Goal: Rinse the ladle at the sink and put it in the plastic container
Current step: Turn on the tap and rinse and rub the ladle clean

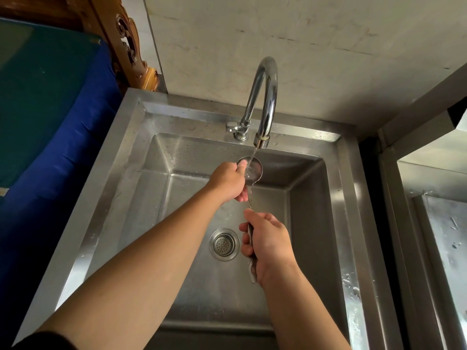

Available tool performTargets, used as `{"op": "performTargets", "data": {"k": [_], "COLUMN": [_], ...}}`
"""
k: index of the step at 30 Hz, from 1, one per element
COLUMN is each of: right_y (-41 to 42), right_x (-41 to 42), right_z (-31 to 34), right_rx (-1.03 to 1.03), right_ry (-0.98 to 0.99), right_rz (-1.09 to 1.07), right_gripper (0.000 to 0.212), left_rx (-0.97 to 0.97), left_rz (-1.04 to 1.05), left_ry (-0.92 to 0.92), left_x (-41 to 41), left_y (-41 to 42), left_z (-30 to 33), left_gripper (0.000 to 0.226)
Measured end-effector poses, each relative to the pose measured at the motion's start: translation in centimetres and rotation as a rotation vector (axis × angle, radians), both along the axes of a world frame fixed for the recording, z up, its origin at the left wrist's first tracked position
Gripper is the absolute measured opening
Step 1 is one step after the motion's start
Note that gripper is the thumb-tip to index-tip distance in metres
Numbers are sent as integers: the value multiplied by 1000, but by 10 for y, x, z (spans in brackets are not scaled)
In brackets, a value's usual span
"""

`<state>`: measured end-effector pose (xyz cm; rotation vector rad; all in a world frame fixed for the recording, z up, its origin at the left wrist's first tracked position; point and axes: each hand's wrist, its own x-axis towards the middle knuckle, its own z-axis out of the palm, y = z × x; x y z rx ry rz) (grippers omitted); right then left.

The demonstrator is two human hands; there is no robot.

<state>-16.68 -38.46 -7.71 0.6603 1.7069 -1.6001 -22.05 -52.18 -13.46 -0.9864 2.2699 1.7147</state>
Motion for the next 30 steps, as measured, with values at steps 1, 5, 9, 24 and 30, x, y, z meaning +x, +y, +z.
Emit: {"op": "performTargets", "data": {"k": [1, 5, 9, 24, 30], "right_y": [0, 1, 1, 12, 10], "right_x": [1, 5, 9, 15, 6], "right_z": [0, -3, -13, -55, -68], "right_rx": [6, -6, 80, 303, 284], "right_ry": [15, 124, 255, 605, 516], "right_rz": [2, -31, -7, 168, 157], "right_gripper": [19, 25, 33, 25, 24], "left_rx": [-23, 58, 556, 1247, 1299], "left_rz": [1, 81, 294, 442, 353], "left_ry": [2, 4, 27, 257, 291], "left_x": [0, -1, -1, 21, 19], "left_y": [2, 3, 3, 3, 6], "left_z": [0, 0, 7, -1, -6], "left_gripper": [67, 75, 46, 36, 65]}}
